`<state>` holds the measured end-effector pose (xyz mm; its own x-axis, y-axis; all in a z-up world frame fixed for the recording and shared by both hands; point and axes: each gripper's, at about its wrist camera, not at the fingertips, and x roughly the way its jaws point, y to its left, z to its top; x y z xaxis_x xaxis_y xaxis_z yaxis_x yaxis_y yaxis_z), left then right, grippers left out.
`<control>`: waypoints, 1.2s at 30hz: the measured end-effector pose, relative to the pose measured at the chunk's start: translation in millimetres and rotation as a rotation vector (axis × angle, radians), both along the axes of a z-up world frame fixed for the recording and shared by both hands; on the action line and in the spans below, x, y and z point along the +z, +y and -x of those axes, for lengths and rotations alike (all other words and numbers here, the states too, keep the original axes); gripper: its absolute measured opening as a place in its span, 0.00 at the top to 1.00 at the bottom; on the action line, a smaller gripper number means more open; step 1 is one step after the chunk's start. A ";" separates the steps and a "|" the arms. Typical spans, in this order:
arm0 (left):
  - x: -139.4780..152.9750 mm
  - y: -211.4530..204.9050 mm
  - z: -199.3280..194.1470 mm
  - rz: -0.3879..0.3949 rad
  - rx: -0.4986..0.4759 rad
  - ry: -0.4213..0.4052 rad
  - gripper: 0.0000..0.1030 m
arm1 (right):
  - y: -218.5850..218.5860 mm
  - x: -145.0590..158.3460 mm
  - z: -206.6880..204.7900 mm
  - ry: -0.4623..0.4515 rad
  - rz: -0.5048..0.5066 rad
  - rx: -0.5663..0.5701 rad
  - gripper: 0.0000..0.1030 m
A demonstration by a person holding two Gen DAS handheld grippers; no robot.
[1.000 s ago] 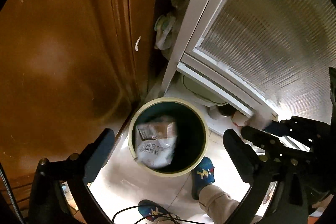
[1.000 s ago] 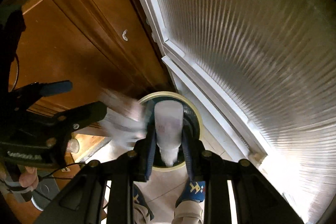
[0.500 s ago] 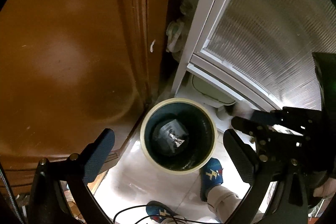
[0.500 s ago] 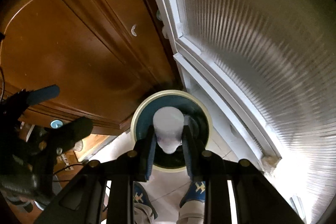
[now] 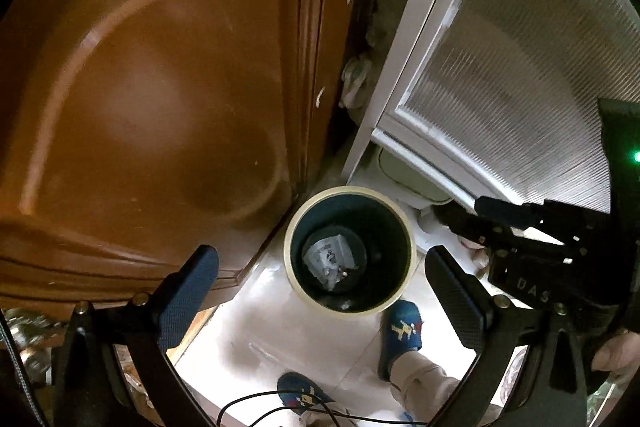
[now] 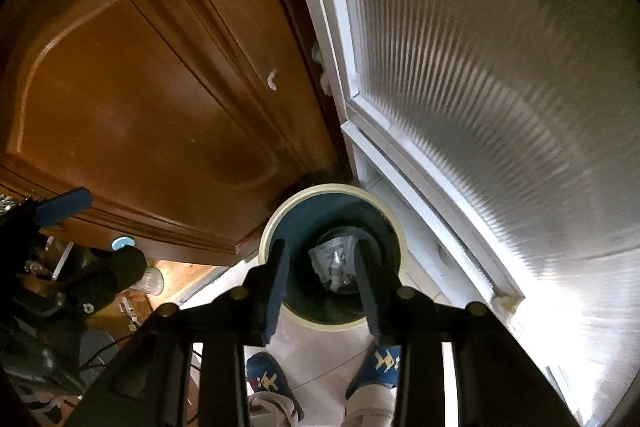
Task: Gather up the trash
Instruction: 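Open the left tool over the bin while the right tool releases the bottle, then raise both tools back toward the table trash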
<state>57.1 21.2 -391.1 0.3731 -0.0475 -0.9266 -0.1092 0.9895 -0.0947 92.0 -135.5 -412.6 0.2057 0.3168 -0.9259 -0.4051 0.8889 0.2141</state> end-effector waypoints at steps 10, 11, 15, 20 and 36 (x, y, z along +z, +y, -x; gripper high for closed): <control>118.7 -13.6 12.1 0.006 -0.037 -0.087 0.01 | -8.5 101.2 14.4 -0.031 -0.007 -0.001 0.67; 132.2 -15.3 13.6 0.005 -0.042 -0.097 0.01 | -11.0 118.1 16.8 -0.039 -0.013 -0.001 0.67; 193.1 -23.3 17.0 0.019 -0.076 -0.155 0.01 | -23.4 174.1 26.0 -0.076 -0.044 0.002 0.66; 254.6 -38.1 11.5 0.024 -0.116 -0.233 0.01 | -41.0 227.2 26.9 -0.153 -0.063 -0.008 0.66; 363.6 -115.0 -98.3 0.017 -0.258 -0.375 0.01 | -126.5 329.4 -65.7 -0.314 -0.121 -0.213 0.64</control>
